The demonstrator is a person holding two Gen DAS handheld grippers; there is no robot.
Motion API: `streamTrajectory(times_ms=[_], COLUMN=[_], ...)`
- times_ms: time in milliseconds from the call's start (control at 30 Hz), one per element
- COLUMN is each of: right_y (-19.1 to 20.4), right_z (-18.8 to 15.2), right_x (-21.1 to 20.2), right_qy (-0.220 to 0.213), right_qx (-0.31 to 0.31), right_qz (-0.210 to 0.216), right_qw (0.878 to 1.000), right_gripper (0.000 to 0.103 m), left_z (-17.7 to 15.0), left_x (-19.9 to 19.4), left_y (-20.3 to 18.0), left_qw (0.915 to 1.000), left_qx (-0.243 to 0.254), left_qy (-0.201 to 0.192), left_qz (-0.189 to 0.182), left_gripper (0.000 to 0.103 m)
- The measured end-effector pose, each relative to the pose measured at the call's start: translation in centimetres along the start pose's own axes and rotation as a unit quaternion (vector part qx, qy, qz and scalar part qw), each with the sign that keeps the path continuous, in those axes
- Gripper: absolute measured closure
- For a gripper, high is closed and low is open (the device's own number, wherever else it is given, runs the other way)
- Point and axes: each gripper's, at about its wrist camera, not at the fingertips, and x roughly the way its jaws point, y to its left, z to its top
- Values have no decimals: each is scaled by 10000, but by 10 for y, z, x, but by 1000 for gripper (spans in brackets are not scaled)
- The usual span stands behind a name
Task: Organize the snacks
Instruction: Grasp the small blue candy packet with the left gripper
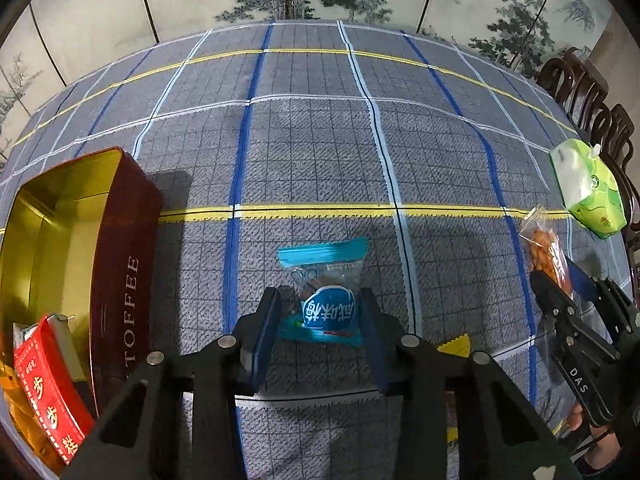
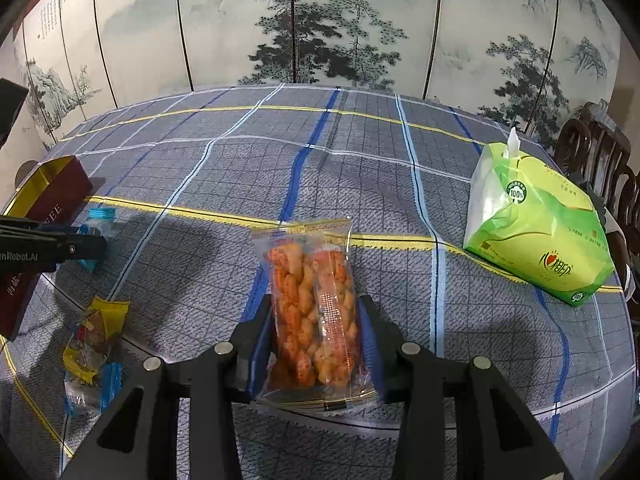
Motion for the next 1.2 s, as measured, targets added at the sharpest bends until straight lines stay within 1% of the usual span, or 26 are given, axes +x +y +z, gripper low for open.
streamTrajectory(times_ms=[100, 167, 400, 567, 667, 833, 1000, 1200], right_y=[1, 2, 2, 2, 1, 1, 1, 1], right_z=[2, 2, 3, 3, 3, 3, 3, 3], right_x=[1, 2, 3, 3, 3, 3, 3, 3], right_qy=[2, 5, 7, 7, 6, 6, 6, 6], right_qx=[5, 7, 2, -5, -2, -2, -3, -7], right_qz=[2, 3, -1, -6, -4, -2, -2, -6], right_qw=[10000, 10000, 10000, 10000, 10000, 10000, 10000, 10000], right_gripper=[61, 61, 61, 61, 61, 61, 61, 61], left_z=[-5, -9, -18, -26, -29, -34, -36, -45], left_x=[-7, -12, -29, -46, -59, -86, -110, -130], left_y=[-3, -4, -4, -3, 0, 20, 50, 104], left_qw=[9999, 9997, 9994, 9991, 9991, 9989, 9985, 9963], left_qx=[124, 198, 194, 289, 266, 59, -156, -569], left_qy=[-77, -79, -36, -50, -102, -277, -492, -625], left_qz=[-86, -78, -270, -293, -300, -368, -179, 180], left_gripper=[69, 69, 69, 69, 69, 69, 69, 69])
